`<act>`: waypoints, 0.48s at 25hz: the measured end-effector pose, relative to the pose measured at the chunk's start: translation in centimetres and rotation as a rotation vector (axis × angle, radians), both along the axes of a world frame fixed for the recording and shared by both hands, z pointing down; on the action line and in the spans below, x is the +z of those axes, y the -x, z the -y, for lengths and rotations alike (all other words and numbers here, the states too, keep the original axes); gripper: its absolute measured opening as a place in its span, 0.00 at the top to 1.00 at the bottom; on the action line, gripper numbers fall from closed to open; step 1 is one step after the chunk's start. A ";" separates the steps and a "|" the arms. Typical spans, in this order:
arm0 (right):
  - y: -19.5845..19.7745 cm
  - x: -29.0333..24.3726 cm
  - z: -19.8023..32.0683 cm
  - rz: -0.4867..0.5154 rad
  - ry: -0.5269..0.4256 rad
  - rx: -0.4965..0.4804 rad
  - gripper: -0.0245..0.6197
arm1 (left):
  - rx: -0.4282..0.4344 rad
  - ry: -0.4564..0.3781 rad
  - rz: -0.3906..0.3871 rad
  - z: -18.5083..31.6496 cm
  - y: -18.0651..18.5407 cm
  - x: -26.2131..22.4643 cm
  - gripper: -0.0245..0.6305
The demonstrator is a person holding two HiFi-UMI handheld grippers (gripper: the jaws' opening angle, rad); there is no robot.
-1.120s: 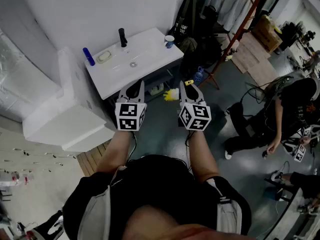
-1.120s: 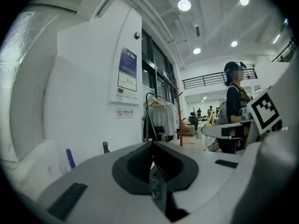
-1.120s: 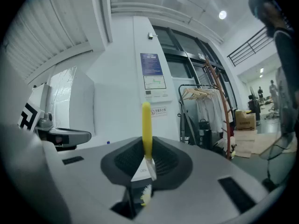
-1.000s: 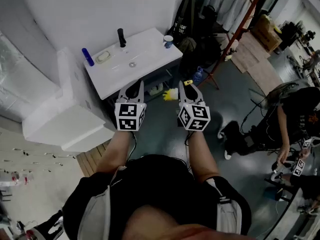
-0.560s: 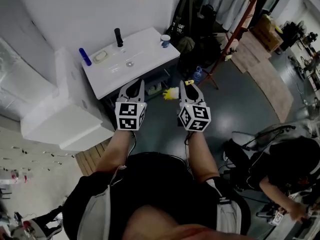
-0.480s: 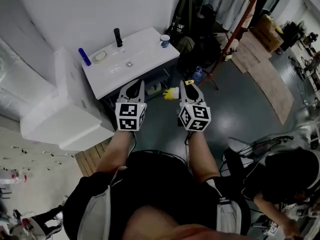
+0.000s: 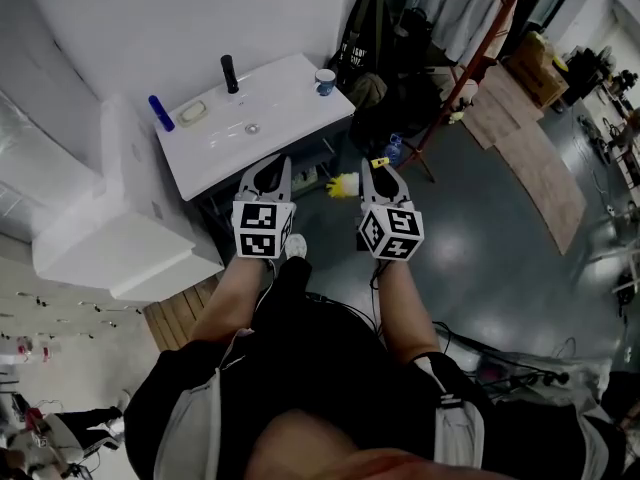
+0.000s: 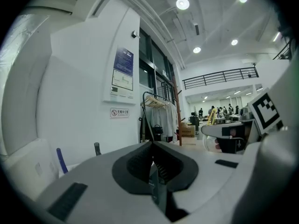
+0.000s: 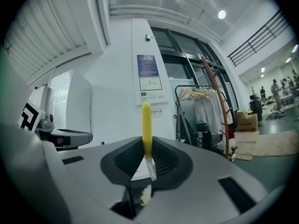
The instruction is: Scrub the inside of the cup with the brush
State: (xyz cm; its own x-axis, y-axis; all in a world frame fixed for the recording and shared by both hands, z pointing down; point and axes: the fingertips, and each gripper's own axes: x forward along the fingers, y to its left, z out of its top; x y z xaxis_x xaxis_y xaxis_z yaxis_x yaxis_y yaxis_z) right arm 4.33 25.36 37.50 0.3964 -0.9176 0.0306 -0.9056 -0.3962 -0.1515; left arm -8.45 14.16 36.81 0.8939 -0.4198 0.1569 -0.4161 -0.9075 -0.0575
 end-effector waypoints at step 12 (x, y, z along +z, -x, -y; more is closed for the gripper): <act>-7.6 1.4 5.2 -0.010 0.000 0.026 0.88 | 0.035 0.002 -0.015 5.9 -8.5 1.6 0.94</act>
State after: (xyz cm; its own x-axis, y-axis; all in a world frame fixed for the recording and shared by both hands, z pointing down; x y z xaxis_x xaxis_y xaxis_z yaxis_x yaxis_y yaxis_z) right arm 11.93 20.14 38.92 0.4207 -0.9068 0.0266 -0.8962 -0.4199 -0.1428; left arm 0.05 8.23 38.46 0.9102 -0.3882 0.1443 -0.3851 -0.9215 -0.0498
